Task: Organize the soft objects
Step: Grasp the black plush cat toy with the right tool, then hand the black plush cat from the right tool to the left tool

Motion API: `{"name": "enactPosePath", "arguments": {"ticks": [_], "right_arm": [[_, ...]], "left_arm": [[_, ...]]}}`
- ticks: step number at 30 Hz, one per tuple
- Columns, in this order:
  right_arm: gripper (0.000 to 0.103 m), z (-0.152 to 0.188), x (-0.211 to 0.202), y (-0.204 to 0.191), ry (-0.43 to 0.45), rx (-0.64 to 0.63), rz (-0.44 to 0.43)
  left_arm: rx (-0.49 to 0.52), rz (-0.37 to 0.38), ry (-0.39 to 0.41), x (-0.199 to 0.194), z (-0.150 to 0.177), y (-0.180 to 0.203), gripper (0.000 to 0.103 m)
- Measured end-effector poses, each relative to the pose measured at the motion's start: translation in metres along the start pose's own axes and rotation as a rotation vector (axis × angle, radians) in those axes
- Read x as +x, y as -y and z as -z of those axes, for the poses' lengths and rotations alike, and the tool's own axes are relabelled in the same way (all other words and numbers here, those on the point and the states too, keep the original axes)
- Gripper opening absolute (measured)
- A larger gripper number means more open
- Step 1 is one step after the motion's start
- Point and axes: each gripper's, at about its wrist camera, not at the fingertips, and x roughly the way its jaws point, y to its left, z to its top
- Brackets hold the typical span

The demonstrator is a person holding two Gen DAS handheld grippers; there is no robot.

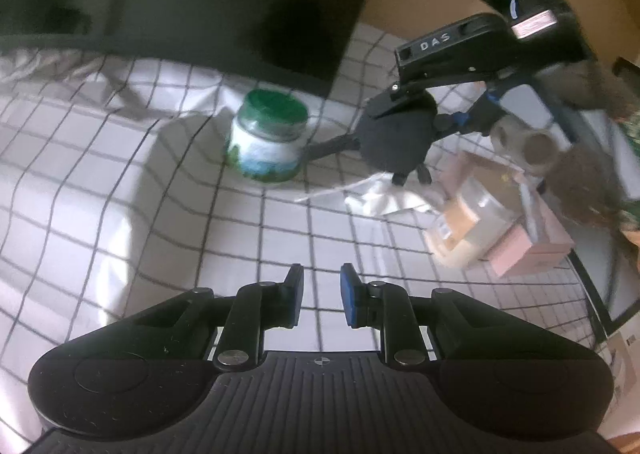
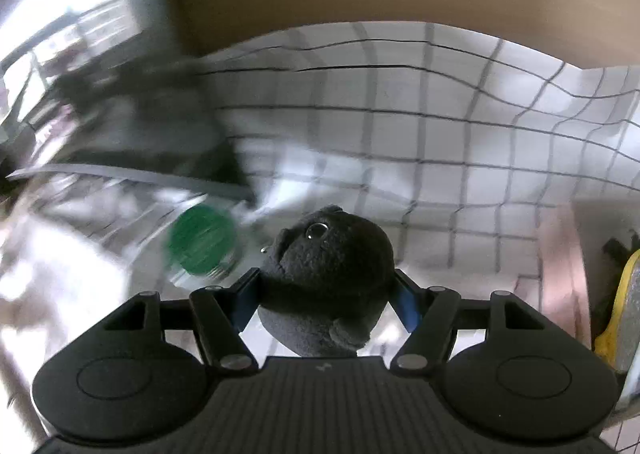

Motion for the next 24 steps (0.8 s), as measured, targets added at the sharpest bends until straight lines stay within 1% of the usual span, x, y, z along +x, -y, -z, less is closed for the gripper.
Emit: {"name": "enactPosePath", "arguments": {"ticks": [3, 6, 11, 14, 15, 17, 19, 21, 24], "right_arm": [[0.068, 0.017, -0.014, -0.021, -0.030, -0.082, -0.070], [0.068, 0.032, -0.002, -0.040, -0.083, -0.122, -0.117], [0.068, 0.060, 0.037, -0.059, -0.190, -0.158, -0.123], [0.071, 0.072, 0.057, -0.063, -0.252, -0.187, -0.133], [0.073, 0.074, 0.059, -0.064, -0.256, -0.192, -0.142], [0.073, 0.077, 0.057, -0.064, -0.247, -0.199, -0.148], [0.073, 0.073, 0.055, -0.063, -0.245, -0.207, -0.162], [0.073, 0.065, 0.040, -0.059, -0.227, -0.221, -0.189], [0.073, 0.054, 0.011, -0.054, -0.163, -0.264, -0.206]], "left_arm": [[0.042, 0.003, 0.011, -0.007, 0.000, 0.008, 0.022], [0.074, -0.020, 0.007, -0.014, 0.003, 0.014, 0.022], [0.073, -0.074, 0.004, -0.026, 0.007, 0.015, 0.022], [0.072, -0.102, 0.003, -0.029, 0.007, 0.015, 0.022], [0.072, -0.113, 0.002, -0.029, 0.007, 0.016, 0.022], [0.070, -0.135, 0.000, -0.028, 0.007, 0.017, 0.022], [0.071, -0.150, 0.000, -0.026, 0.005, 0.019, 0.022], [0.069, -0.160, 0.006, -0.023, 0.003, 0.021, 0.022], [0.058, -0.160, 0.033, -0.017, -0.004, 0.025, 0.022]]}}
